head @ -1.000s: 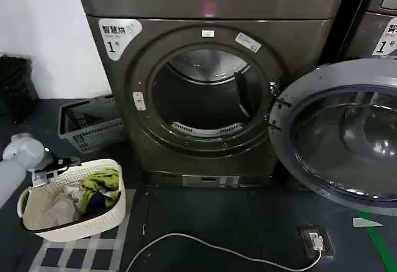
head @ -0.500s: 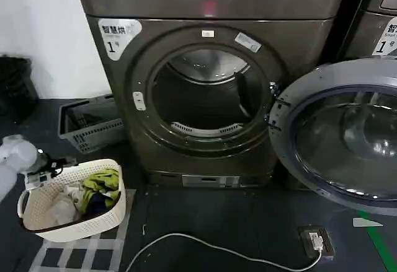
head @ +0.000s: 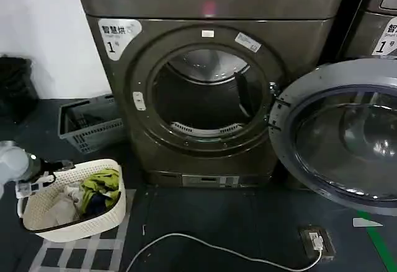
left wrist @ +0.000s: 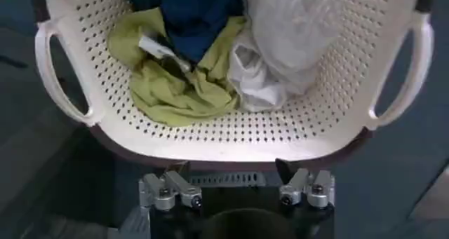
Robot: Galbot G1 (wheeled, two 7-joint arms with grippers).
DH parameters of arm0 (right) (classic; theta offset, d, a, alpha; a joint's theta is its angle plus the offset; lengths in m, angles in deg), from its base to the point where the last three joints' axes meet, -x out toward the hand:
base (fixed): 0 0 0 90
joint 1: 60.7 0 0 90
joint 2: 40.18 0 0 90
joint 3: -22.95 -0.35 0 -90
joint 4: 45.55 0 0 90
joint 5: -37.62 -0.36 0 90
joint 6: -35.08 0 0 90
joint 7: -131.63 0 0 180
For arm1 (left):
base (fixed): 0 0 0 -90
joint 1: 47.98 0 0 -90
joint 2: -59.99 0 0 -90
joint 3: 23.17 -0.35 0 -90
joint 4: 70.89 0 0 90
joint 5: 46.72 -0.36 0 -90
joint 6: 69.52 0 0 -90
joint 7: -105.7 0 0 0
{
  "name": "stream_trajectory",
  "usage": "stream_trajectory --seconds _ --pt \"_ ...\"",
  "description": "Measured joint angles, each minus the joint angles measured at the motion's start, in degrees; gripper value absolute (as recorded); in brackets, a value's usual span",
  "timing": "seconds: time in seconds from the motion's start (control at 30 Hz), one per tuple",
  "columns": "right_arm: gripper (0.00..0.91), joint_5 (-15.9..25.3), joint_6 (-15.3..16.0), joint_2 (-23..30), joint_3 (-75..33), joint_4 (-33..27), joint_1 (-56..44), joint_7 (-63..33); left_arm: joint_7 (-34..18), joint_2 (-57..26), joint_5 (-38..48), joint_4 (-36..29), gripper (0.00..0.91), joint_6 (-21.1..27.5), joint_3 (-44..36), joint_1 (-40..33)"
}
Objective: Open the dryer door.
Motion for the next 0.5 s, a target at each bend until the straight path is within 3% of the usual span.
stream_trajectory --seconds 0.5 --pt "0.907 0.10 -0.45 -0.35 0.66 -0.98 0.20 0.26 -0.07 -1.14 -0.94 -5.40 0.907 -0.01 5.37 5.66"
